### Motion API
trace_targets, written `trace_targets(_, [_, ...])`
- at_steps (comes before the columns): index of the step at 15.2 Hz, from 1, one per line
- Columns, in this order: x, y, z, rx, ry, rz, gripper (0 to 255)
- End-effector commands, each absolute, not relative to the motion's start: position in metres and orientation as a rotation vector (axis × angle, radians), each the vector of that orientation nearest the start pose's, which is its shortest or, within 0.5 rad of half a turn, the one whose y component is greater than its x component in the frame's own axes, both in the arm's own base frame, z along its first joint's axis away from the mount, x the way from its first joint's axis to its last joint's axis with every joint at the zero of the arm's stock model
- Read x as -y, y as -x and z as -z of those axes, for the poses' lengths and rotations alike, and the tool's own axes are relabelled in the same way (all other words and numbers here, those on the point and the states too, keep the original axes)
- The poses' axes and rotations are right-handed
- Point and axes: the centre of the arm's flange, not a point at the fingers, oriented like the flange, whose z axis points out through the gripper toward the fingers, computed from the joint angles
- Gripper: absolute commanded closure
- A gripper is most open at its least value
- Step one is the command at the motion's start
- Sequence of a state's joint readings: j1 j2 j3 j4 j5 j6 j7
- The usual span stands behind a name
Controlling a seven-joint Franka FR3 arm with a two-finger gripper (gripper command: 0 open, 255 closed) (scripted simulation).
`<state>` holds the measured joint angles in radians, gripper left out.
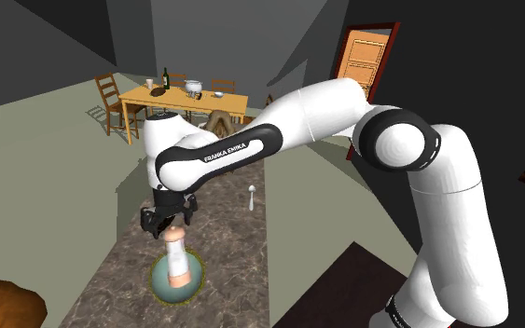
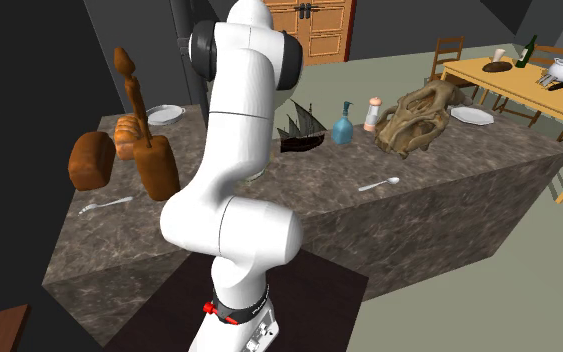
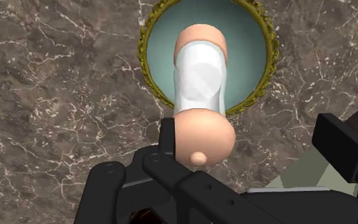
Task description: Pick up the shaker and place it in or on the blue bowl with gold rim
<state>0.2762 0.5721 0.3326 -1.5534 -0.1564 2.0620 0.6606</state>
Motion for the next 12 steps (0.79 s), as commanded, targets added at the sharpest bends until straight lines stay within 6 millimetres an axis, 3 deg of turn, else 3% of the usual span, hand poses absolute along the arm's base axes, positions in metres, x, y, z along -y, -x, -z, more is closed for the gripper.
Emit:
trace_targets(1, [-0.361,-0.591,-0.326,-0.035,3.125,-0.077,0])
trace_targets(5, [-0.36,-0.593,-0.376,-0.035,3.125,-0.077,0])
trace_targets(12, [-0.36,-0.593,-0.376,-0.035,3.125,-0.077,0])
